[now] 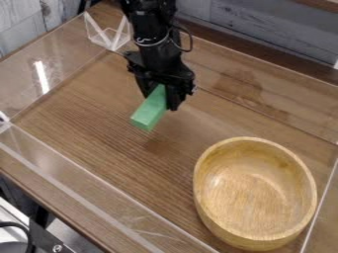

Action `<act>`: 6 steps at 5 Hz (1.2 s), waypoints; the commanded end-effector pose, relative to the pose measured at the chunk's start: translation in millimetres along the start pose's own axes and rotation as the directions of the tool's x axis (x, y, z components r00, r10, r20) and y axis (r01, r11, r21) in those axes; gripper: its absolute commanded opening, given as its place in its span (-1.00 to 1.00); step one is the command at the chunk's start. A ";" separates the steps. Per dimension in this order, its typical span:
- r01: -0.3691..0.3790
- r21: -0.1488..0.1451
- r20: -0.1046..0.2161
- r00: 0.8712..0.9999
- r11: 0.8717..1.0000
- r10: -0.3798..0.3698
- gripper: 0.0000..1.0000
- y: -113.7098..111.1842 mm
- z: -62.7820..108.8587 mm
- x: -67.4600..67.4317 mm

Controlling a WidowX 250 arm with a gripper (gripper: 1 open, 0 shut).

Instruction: Remove the green block from inside the brown bowl and put it on the table

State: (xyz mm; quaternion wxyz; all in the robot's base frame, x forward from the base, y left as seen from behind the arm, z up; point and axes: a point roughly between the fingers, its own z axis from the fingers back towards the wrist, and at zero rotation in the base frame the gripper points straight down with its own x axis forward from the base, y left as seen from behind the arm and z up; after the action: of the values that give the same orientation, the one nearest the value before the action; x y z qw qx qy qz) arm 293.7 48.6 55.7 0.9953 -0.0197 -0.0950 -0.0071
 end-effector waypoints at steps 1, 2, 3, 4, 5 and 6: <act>0.005 0.007 0.035 0.999 1.000 -0.005 -1.00 4.6 6.0 5.9; 0.005 0.004 0.035 0.999 1.000 -0.005 -1.00 5.9 3.8 5.9; 0.003 0.001 0.034 0.999 1.000 -0.003 -1.00 6.7 2.5 6.0; 0.003 -0.003 0.032 0.999 1.000 -0.003 -1.00 7.1 1.5 5.3; 0.002 -0.007 0.028 1.000 1.000 -0.002 -1.00 7.2 0.8 4.4; 0.001 -0.012 0.023 1.000 1.000 -0.001 -1.00 7.2 0.1 3.6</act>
State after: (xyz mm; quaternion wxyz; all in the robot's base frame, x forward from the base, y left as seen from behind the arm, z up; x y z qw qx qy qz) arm 293.2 51.9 46.9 0.9955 -0.0299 -0.0894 -0.0117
